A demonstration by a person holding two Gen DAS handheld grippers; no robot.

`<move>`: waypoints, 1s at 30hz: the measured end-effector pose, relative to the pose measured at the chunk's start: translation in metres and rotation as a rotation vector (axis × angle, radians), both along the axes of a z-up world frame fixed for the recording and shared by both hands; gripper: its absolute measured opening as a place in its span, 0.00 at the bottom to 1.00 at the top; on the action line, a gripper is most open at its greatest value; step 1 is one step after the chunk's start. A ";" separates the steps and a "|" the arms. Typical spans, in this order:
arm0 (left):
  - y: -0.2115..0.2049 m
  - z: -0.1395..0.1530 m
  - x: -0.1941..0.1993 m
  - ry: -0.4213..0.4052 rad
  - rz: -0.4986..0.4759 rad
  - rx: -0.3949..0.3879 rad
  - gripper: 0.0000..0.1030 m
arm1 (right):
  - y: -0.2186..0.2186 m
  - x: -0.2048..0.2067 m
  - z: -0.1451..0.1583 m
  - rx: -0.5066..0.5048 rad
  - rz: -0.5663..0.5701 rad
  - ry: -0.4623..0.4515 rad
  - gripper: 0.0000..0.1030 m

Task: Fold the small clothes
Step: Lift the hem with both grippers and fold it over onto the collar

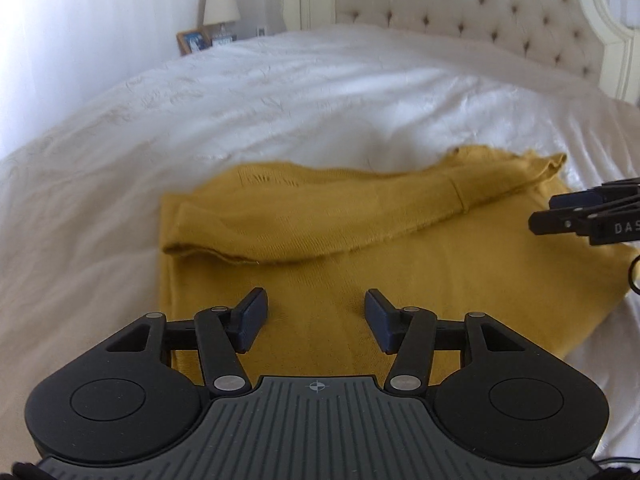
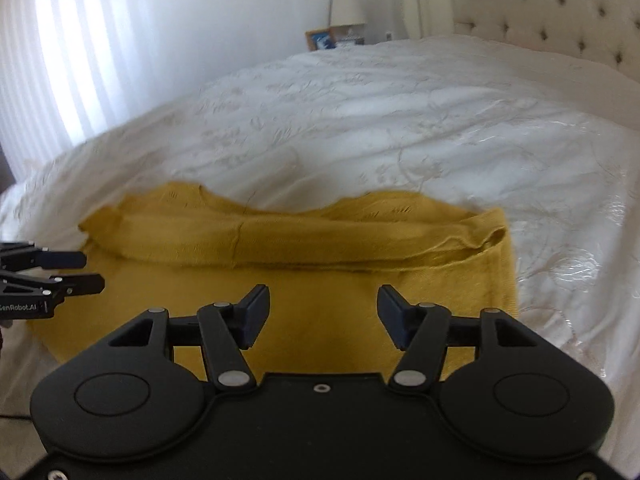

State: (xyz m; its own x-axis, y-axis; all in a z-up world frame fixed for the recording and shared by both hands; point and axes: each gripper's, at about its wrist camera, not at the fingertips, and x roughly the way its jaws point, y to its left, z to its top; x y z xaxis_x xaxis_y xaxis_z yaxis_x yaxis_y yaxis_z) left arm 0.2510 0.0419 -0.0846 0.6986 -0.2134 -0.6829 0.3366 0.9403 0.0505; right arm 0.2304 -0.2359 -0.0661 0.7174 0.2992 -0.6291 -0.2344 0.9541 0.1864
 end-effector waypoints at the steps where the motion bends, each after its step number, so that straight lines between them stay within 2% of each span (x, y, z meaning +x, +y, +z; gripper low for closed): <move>1: -0.001 -0.002 0.005 0.006 0.002 0.005 0.51 | 0.006 0.001 -0.002 -0.025 0.016 0.015 0.63; 4: -0.002 -0.004 0.026 0.023 0.012 0.001 0.51 | 0.021 0.016 -0.010 -0.092 0.041 0.057 0.63; 8: 0.001 -0.003 0.059 0.040 0.054 -0.009 0.51 | 0.026 0.042 -0.014 -0.132 0.034 0.080 0.67; 13: 0.005 0.001 0.093 0.049 0.105 -0.028 0.51 | 0.024 0.084 -0.012 -0.110 -0.005 0.093 0.67; 18: 0.012 0.011 0.112 0.031 0.167 -0.035 0.51 | 0.014 0.108 -0.010 -0.076 -0.067 0.101 0.67; 21: 0.015 0.021 0.106 0.020 0.167 -0.057 0.51 | 0.002 0.105 -0.006 -0.036 -0.114 0.091 0.67; 24: 0.010 0.024 0.087 0.019 0.111 -0.049 0.51 | -0.009 0.090 -0.002 -0.009 -0.128 0.075 0.67; 30: -0.001 0.001 0.021 0.089 -0.013 0.007 0.52 | -0.024 0.036 -0.016 -0.057 -0.100 0.104 0.68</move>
State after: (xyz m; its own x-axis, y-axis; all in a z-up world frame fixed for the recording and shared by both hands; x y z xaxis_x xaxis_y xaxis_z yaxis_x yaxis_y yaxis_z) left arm 0.2717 0.0412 -0.0839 0.6326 -0.2167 -0.7436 0.3518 0.9357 0.0266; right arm 0.2666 -0.2599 -0.0821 0.6719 0.1914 -0.7155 -0.1200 0.9814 0.1499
